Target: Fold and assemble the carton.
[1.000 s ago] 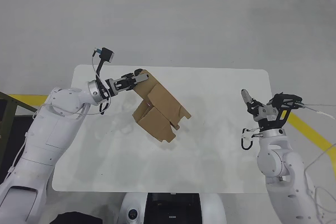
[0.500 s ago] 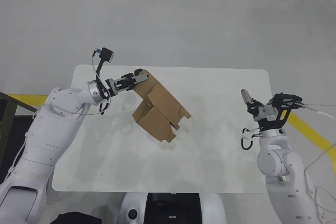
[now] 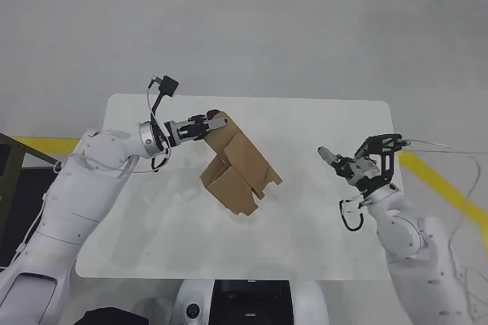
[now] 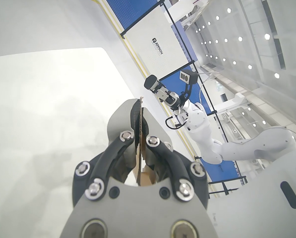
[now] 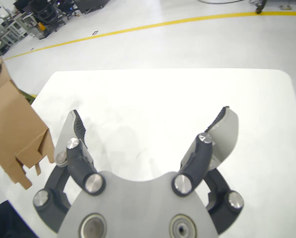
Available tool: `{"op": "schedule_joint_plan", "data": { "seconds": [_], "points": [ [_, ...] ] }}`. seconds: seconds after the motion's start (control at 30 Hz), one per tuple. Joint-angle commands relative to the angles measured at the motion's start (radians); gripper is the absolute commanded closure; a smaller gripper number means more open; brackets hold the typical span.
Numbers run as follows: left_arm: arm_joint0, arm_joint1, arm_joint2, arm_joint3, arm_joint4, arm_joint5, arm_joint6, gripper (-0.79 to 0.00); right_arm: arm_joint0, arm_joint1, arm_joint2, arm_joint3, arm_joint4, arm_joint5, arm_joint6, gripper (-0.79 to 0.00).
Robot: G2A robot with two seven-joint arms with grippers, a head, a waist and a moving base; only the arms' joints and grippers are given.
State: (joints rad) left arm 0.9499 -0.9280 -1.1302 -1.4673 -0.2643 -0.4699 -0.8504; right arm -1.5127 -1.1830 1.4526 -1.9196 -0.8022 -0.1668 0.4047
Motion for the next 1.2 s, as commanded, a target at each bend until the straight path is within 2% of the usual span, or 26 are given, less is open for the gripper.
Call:
{"op": "schedule_joint_plan", "data": {
  "seconds": [0.0,0.1,0.3,0.57,0.97,1.17],
  "points": [
    [-0.016,-0.006,0.022,0.018,-0.025,-0.006,-0.041,0.0,0.015,0.002,-0.013,0.019,0.074,-0.072,0.073,-0.785],
    [-0.052,-0.017,0.057,0.066,-0.167,-0.029,-0.178,0.0,0.046,0.004,-0.045,0.064,0.197,-0.162,0.196,-0.785],
    [-0.116,-0.036,0.106,0.132,-0.151,-0.02,-0.21,0.0,0.114,0.008,-0.098,0.161,0.453,-0.292,0.381,-0.785],
    [-0.172,-0.066,0.169,0.224,-0.218,-0.021,-0.275,0.0,0.167,0.013,-0.15,0.232,0.722,-0.368,0.536,-0.785],
    [-0.169,-0.066,0.168,0.223,-0.216,-0.019,-0.269,0.0,0.177,0.016,-0.152,0.24,0.749,-0.365,0.549,-0.785],
    [-0.151,-0.07,0.174,0.177,-0.21,0.017,-0.269,0.0,0.174,0.015,-0.155,0.239,0.748,-0.359,0.54,-0.785]
  ]
}}
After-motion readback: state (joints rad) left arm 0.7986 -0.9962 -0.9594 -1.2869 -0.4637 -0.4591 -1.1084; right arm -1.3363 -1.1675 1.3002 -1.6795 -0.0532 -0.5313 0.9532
